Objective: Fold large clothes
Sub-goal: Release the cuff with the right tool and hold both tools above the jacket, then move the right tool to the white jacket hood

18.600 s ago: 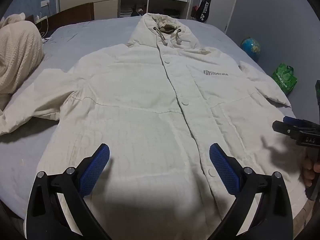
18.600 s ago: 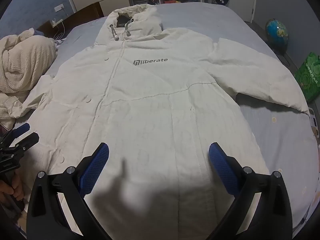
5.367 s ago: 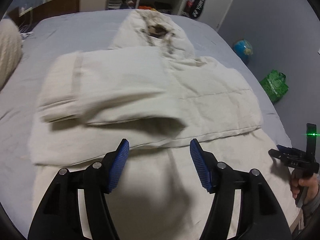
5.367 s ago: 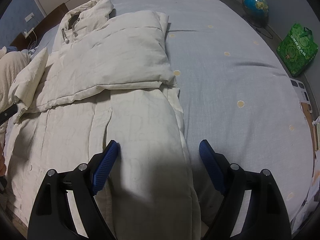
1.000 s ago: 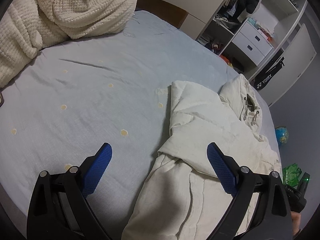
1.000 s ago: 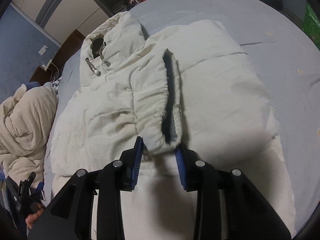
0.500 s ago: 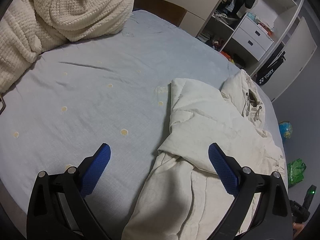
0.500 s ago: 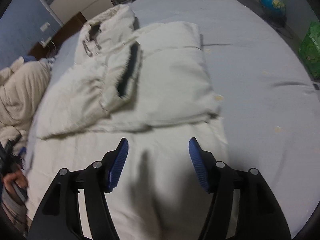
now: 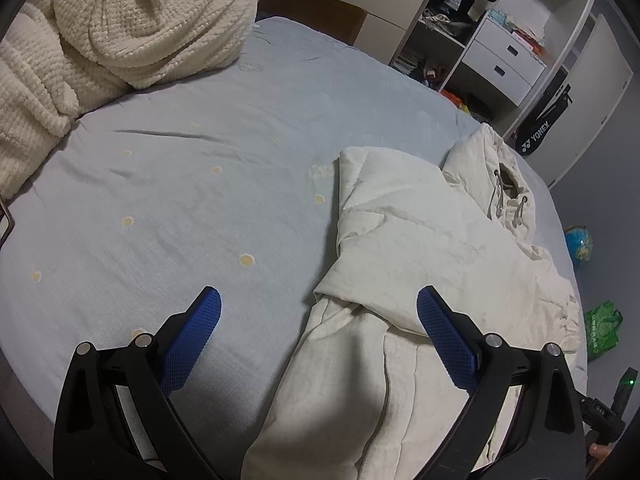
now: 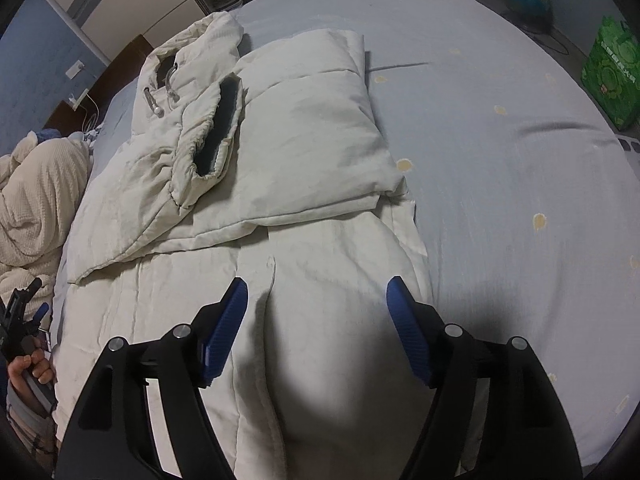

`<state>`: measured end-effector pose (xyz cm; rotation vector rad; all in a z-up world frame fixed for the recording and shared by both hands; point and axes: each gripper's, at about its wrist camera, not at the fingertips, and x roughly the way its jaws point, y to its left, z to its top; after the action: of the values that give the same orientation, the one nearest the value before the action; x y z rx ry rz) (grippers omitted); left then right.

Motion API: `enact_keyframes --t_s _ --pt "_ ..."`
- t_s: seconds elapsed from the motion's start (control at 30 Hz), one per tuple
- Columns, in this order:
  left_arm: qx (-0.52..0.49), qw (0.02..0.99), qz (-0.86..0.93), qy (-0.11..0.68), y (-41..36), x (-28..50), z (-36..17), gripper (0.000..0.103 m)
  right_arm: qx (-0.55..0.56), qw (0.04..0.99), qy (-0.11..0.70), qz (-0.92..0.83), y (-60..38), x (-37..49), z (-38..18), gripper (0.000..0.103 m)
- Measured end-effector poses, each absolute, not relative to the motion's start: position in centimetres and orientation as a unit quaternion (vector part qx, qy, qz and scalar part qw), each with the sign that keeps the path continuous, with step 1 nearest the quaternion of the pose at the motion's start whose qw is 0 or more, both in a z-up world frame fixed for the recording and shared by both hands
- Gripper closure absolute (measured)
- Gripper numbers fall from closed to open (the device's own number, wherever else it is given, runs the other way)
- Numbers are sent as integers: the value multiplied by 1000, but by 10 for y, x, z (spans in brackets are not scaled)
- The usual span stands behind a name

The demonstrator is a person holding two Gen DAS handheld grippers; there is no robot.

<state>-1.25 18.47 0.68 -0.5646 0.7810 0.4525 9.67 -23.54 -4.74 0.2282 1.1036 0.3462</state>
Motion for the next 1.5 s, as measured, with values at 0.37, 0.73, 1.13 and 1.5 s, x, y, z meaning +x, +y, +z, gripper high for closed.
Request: enact_keyframes --t_s 0.37,0.73,1.13,1.5 --pt "-258 862 213 380 180 -9 7 8 101 834 518 161 -234 93 -47 33" --pt "-248 868 209 377 174 -8 11 8 108 831 520 165 -235 95 -46 33" --pt "-163 877 138 431 148 60 22 8 47 842 500 197 -227 136 0 33" --pt "-131 872 109 459 138 146 -16 8 53 829 496 253 -174 278 32 33"
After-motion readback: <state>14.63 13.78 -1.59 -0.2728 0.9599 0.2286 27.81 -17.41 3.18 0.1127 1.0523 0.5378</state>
